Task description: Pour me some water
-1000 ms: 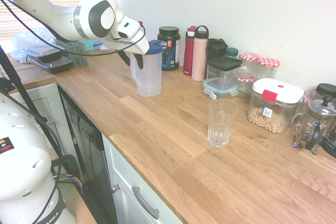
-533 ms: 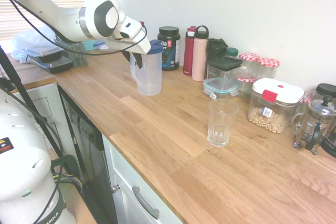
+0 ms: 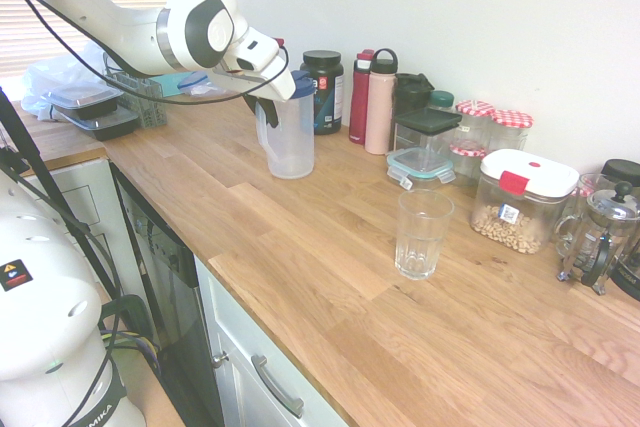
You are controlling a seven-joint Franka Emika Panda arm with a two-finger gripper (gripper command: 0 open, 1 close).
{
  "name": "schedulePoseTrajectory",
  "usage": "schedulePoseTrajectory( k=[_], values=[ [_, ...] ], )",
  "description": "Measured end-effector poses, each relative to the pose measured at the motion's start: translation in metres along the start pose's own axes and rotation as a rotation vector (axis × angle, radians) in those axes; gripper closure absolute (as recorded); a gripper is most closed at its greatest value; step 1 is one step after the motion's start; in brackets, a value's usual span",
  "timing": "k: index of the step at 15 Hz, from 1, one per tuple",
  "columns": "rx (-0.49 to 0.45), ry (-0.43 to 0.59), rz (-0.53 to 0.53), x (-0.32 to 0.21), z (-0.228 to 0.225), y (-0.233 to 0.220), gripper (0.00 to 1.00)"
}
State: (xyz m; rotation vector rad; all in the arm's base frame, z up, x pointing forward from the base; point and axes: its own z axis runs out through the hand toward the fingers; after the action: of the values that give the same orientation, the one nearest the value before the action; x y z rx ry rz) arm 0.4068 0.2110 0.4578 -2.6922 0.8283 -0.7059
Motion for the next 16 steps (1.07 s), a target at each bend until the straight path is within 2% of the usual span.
schedulePoseTrajectory(
  k=[3, 5, 8, 11, 16],
  values=[
    [0.034, -0.014, 0.007, 0.003, -0.050, 0.016, 1.00],
    [0.019, -0.016, 0.000, 0.009, -0.084, 0.039, 1.00],
    [-0.066, -0.034, -0.077, 0.016, -0.112, 0.096, 1.00],
    [-0.105, -0.052, -0.119, 0.035, -0.147, 0.162, 1.00],
    [-0.090, -0.132, -0.232, 0.060, -0.201, 0.264, 1.00]
  ],
)
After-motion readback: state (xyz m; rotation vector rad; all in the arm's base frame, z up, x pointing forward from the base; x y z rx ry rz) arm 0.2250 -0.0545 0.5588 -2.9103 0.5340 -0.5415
